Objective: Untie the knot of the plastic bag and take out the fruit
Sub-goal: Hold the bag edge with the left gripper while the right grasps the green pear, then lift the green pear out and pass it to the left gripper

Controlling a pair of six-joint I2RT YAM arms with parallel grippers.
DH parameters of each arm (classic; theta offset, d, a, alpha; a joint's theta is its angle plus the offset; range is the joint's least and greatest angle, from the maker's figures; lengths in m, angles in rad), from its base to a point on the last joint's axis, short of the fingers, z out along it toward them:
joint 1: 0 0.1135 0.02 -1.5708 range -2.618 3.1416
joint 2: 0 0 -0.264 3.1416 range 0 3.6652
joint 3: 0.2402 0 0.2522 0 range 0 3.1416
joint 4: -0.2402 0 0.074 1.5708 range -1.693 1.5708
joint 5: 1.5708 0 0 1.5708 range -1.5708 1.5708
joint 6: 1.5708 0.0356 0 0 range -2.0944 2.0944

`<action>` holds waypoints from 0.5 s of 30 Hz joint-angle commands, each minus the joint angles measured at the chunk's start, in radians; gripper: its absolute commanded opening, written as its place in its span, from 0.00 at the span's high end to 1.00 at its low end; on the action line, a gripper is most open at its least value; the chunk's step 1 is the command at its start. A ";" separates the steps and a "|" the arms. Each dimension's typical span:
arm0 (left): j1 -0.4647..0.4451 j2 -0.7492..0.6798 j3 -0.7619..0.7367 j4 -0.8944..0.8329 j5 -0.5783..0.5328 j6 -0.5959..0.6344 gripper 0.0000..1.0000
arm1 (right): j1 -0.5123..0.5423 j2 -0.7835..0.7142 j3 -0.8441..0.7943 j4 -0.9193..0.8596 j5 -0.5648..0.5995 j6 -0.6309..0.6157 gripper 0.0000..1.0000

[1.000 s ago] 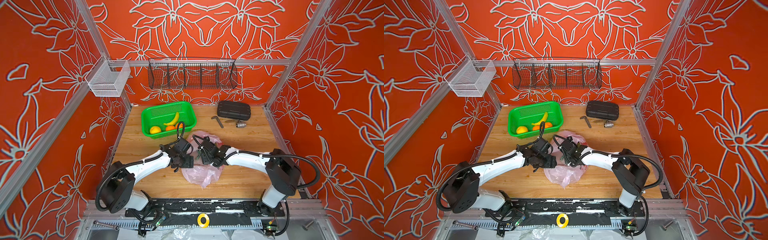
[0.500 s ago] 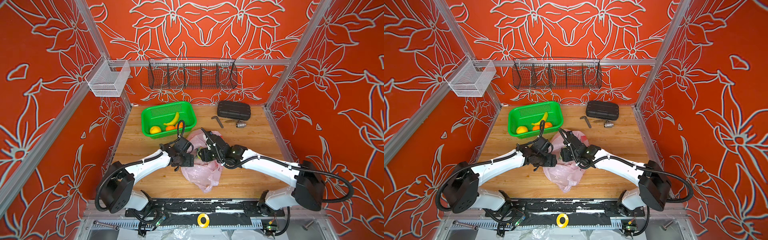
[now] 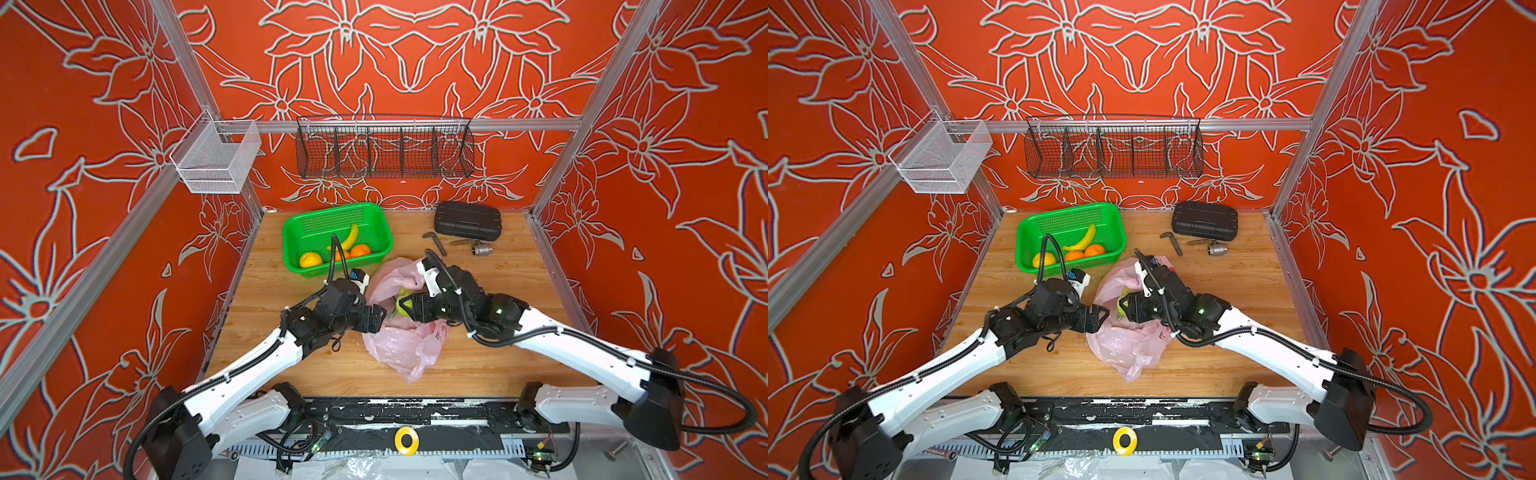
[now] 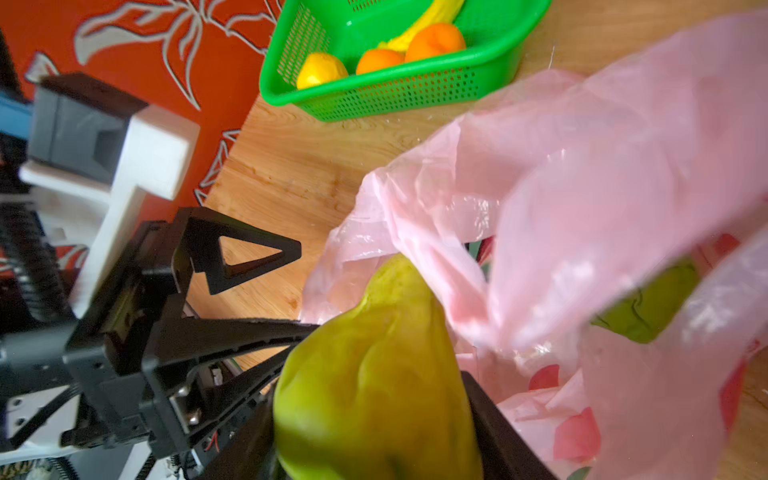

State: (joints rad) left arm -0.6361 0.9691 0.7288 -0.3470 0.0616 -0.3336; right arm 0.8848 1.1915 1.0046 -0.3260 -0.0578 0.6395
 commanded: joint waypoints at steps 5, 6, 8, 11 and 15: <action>-0.007 -0.155 -0.059 0.336 0.206 0.386 0.07 | -0.094 -0.068 0.077 0.039 -0.064 0.105 0.40; -0.006 -0.156 -0.057 0.374 0.230 0.412 0.07 | -0.106 -0.074 0.077 0.056 -0.081 0.123 0.40; -0.007 -0.142 -0.039 0.435 0.264 0.446 0.06 | -0.129 -0.085 0.069 0.102 -0.112 0.159 0.40; -0.007 -0.079 0.034 0.459 0.288 0.466 0.06 | -0.147 -0.100 0.062 0.164 -0.146 0.204 0.40; -0.008 0.009 0.133 0.482 0.350 0.458 0.04 | -0.149 -0.112 0.062 0.239 -0.193 0.239 0.40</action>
State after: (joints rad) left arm -0.6369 0.9493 0.8028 0.0517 0.3347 0.0814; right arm 0.7387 1.1061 1.0534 -0.1860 -0.1921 0.8162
